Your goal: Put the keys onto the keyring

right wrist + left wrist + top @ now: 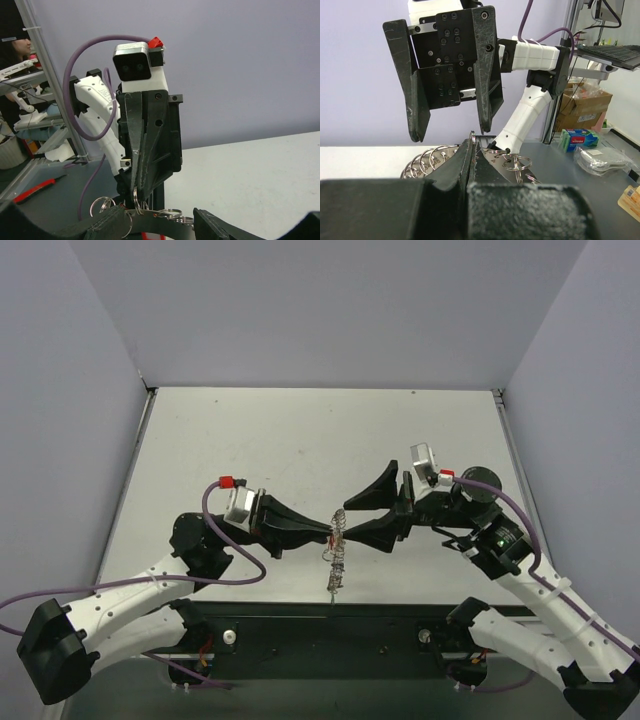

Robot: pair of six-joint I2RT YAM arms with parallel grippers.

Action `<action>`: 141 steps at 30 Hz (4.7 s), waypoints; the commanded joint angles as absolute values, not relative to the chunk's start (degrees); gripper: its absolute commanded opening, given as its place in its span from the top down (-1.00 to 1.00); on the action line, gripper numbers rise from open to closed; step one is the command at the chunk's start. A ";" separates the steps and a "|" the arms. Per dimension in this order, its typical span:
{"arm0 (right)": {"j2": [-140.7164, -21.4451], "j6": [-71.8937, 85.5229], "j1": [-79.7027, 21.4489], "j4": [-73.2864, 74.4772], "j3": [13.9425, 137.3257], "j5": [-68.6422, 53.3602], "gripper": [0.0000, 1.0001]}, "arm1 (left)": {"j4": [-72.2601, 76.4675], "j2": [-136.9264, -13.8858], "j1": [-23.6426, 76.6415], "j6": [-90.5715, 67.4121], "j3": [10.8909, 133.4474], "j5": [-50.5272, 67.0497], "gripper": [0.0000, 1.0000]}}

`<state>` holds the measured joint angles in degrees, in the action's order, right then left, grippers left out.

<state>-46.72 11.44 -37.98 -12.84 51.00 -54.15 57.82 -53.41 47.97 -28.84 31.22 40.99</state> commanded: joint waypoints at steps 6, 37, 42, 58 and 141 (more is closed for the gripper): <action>-47.37 14.59 -39.28 -22.85 51.68 -60.55 -0.05 | 63.81 -53.52 48.25 -29.44 33.49 40.25 1.00; -50.10 16.26 -40.69 -24.52 50.45 -61.87 0.71 | 65.65 -52.38 48.16 -28.92 32.52 37.88 1.00; -50.53 16.26 -40.69 -24.52 50.36 -61.79 0.96 | 66.27 -52.47 48.16 -28.83 32.52 37.79 1.00; -47.29 13.62 -40.61 -22.23 51.42 -59.07 1.00 | 44.48 -41.32 47.90 -19.79 33.58 29.64 -0.46; -44.21 28.83 -40.52 -95.10 31.90 -41.40 1.00 | 27.00 -59.14 41.41 -15.29 61.94 53.14 0.30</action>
